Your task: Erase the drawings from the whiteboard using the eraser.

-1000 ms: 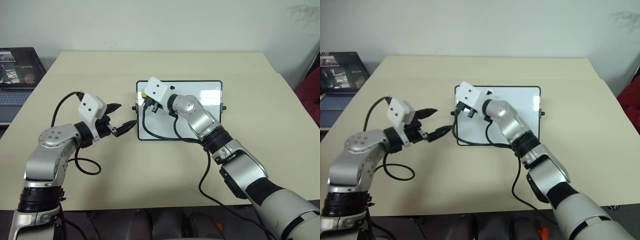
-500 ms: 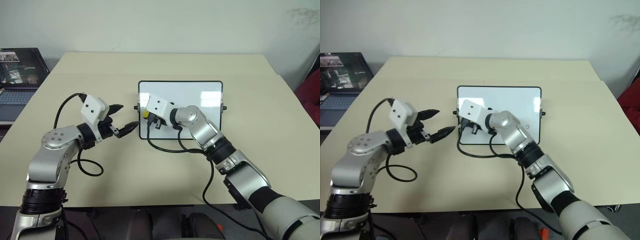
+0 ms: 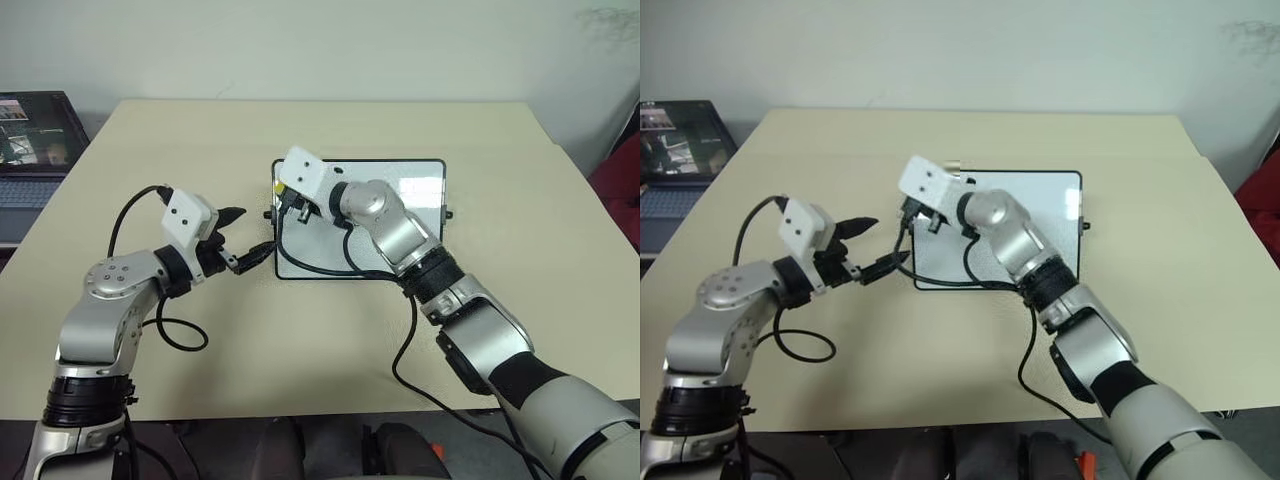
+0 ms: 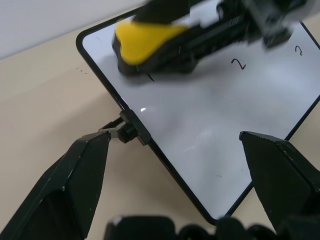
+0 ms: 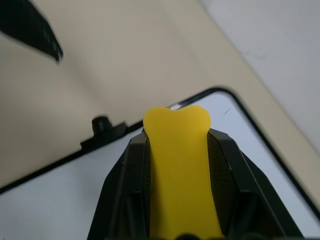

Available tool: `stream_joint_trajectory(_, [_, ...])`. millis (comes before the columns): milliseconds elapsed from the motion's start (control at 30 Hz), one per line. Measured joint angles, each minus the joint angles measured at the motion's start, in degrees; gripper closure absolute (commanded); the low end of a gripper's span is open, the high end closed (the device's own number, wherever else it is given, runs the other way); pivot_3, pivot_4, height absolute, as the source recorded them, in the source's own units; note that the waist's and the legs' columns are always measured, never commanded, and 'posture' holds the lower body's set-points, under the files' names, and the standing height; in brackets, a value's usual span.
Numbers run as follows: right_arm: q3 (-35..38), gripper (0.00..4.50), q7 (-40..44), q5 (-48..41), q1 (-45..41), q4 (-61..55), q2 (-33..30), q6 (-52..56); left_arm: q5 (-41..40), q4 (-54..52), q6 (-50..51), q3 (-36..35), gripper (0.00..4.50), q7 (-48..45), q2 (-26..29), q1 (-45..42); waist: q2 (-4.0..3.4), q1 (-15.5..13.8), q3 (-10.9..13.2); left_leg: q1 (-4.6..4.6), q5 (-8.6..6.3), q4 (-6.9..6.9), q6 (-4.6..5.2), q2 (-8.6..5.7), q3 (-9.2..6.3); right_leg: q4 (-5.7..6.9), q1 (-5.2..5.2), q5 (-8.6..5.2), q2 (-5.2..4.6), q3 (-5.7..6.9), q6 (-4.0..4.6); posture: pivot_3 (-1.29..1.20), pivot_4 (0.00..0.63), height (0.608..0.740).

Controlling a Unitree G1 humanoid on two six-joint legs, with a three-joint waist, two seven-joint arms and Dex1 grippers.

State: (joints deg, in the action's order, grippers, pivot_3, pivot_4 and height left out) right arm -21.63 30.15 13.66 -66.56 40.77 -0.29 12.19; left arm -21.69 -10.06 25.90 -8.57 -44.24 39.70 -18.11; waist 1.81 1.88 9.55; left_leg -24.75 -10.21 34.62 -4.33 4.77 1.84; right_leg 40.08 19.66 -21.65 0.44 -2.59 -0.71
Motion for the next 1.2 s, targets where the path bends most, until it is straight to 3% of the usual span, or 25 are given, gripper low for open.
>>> stream_joint_trajectory(167, [0.20, 3.29, -2.86, 0.95, -4.18, 9.32, 1.35, -5.84, 0.14, 0.18, -0.14, 0.44, 0.00, -0.01, -0.77, -0.11, 0.03, 0.03, 0.00, 0.02, 0.00, 0.01, 0.00, 0.02, -0.02, 0.10, -0.05, 0.00, 0.00, 0.09, 0.01, 0.00, 0.150, 0.740])
stream_joint_trajectory(433, [1.21, 3.29, -2.42, 0.79, -4.30, 13.13, 0.79, -7.97, 0.21, 0.18, -0.17, 0.45, 0.00, -0.04, -1.07, -0.12, 0.05, -0.19, 0.00, 0.23, 0.11, 0.20, 0.10, -0.05, -0.03, 0.71, -0.10, 0.00, -0.06, 0.12, 0.01, 0.00, 0.150, 0.740])
stream_joint_trajectory(900, [0.59, 3.29, 4.82, 0.80, 3.56, 6.75, -0.81, -6.03, 0.38, 0.17, -0.33, 0.69, 0.00, -0.13, -1.26, -0.25, 0.22, -0.05, -0.06, 1.80, 0.16, 0.09, 0.20, -0.07, -0.08, 0.69, -1.18, -0.10, -0.19, -0.02, -0.12, 0.00, 0.150, 0.740])
stream_joint_trajectory(1033, [0.92, 3.29, 6.92, -0.03, 4.74, -1.00, -1.51, 0.11, 0.40, 0.17, -0.40, 0.93, 0.00, -0.14, -1.26, -0.25, 0.29, -0.04, 0.33, 1.44, 0.16, 0.03, 0.20, -0.06, -0.08, 0.67, -1.12, -0.05, -0.23, -0.04, -0.02, 0.00, 0.150, 0.740])
stream_joint_trajectory(1200, [2.99, 3.30, 5.71, -1.39, 2.98, -5.05, -1.99, 3.12, 0.41, 0.19, -0.41, 1.62, 0.00, -0.11, -1.42, -0.25, 0.31, -0.07, 0.33, -0.06, 0.18, 0.08, 0.14, -0.04, -0.05, 0.68, 0.33, 0.00, -0.17, 0.01, 0.03, 0.00, 0.150, 0.740])
